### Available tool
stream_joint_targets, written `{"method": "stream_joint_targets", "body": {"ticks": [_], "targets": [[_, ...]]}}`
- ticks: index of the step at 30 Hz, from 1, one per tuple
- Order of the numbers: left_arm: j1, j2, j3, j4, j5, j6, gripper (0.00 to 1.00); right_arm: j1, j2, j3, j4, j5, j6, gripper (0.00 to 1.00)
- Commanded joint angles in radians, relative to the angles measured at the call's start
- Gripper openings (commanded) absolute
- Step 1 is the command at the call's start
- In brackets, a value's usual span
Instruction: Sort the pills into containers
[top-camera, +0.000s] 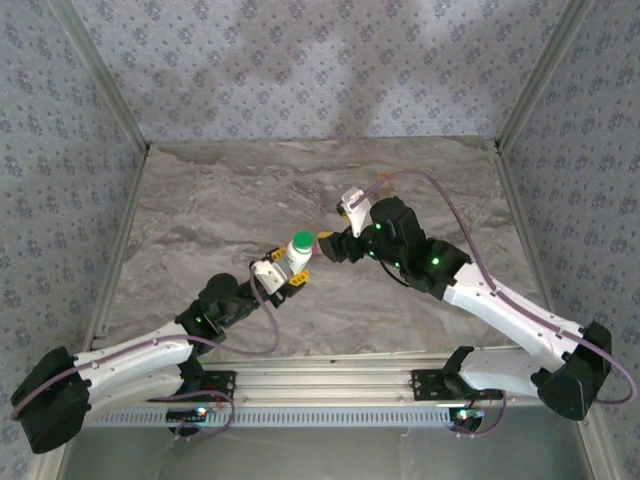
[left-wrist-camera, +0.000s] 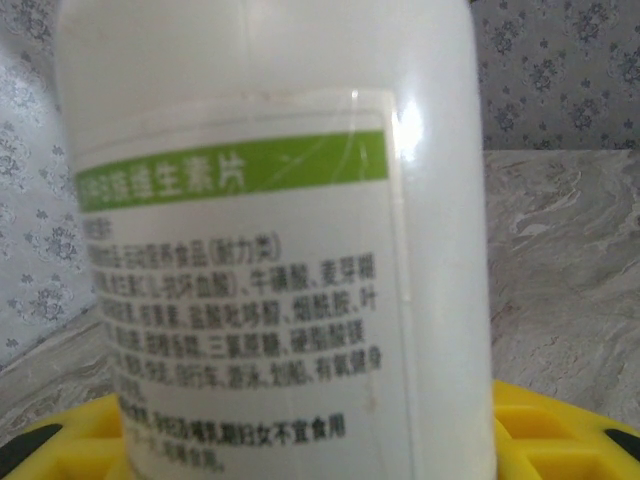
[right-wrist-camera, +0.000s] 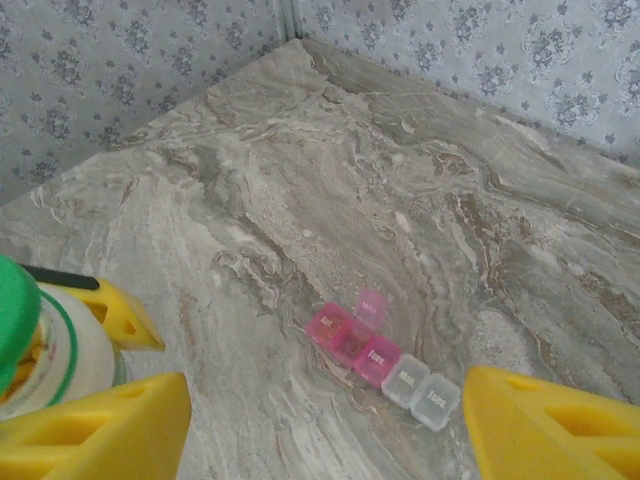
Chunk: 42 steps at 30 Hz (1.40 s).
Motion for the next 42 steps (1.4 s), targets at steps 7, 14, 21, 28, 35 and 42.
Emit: {"method": "stream_joint_targets", "body": {"ticks": [7, 14, 21, 28, 35, 42], "targets": [[-0.005, 0.033, 0.001, 0.040, 0.031, -0.021, 0.00, -0.001, 0.031, 0.105, 0.015, -0.040, 0.037, 0.74], [-0.006, 0.060, 0.026, 0.027, 0.034, -0.022, 0.00, 0.029, 0.081, 0.126, -0.013, -0.068, 0.038, 0.73], [-0.006, 0.081, 0.045, 0.002, 0.018, -0.024, 0.00, 0.104, 0.159, 0.195, -0.081, -0.031, -0.008, 0.73], [-0.008, 0.089, 0.052, -0.001, 0.018, -0.025, 0.00, 0.163, 0.250, 0.230, -0.154, 0.052, -0.059, 0.74], [-0.007, 0.090, 0.054, -0.011, 0.023, -0.023, 0.00, 0.200, 0.316, 0.307, -0.245, 0.121, -0.110, 0.76], [-0.007, 0.082, 0.037, -0.012, 0.017, -0.021, 0.00, 0.185, 0.272, 0.319, -0.230, 0.061, -0.067, 0.77]]}}
